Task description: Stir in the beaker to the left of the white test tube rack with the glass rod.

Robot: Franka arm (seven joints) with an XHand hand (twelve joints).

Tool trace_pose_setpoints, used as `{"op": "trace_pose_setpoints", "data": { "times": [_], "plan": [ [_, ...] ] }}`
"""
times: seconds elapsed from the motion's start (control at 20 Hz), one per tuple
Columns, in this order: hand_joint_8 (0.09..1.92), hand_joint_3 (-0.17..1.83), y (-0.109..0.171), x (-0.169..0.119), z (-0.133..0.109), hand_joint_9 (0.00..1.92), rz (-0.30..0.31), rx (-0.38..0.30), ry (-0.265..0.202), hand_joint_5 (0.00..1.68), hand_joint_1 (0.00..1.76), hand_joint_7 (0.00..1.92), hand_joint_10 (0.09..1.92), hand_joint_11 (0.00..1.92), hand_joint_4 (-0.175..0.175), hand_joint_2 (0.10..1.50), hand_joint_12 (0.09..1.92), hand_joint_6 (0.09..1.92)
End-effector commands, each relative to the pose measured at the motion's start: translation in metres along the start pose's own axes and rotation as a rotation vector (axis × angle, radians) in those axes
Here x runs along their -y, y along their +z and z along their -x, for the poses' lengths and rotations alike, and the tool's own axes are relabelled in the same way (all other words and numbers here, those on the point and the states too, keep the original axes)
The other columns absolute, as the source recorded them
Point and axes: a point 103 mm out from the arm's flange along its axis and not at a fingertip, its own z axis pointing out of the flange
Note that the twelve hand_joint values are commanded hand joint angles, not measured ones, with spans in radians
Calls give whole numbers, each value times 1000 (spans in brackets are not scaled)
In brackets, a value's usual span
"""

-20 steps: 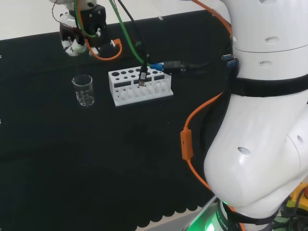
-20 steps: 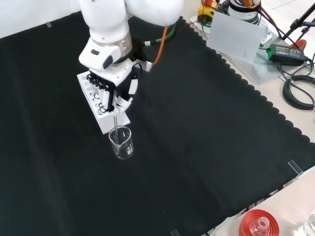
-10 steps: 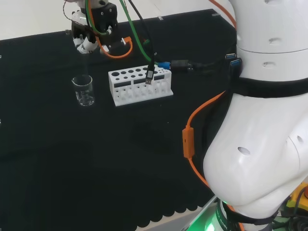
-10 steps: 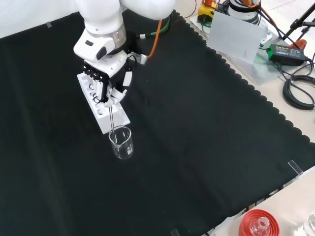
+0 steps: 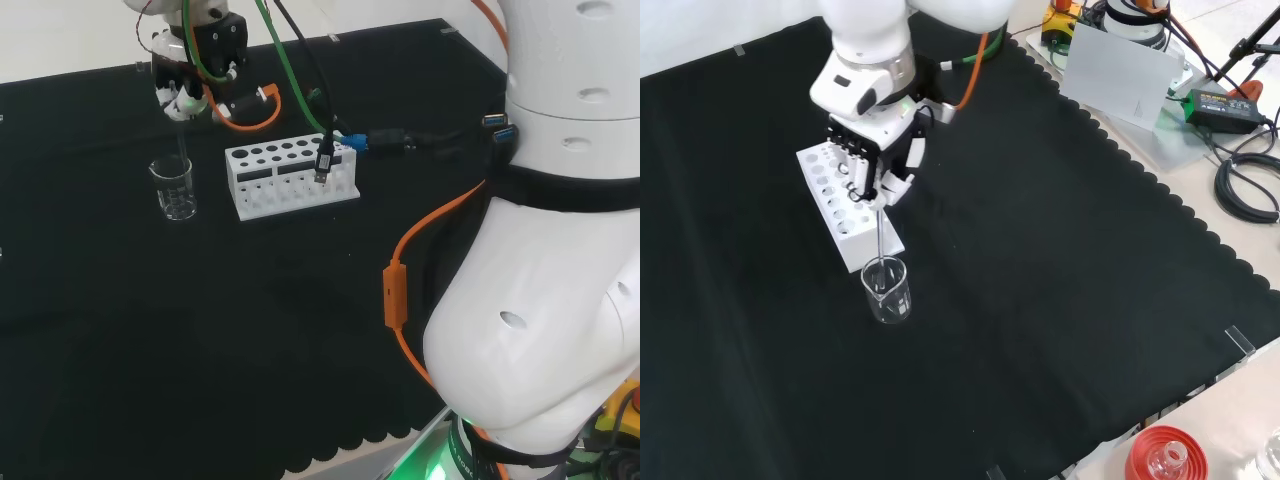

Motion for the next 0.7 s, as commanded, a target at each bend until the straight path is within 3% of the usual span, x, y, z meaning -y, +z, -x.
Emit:
{"op": "trace_pose_setpoints", "data": {
  "times": [0.05,0.4,0.7],
  "plan": [
    [772,520,2,7,-32,1857,4,6,-14,1063,1313,1318,146,1631,-175,767,551,750],
    [770,522,19,-6,-60,1857,-9,2,-46,1063,1313,1318,146,1631,-175,766,551,750],
    [769,522,28,-21,-53,1856,-22,-9,-62,1063,1313,1319,147,1630,-175,767,552,750]
  ]
}}
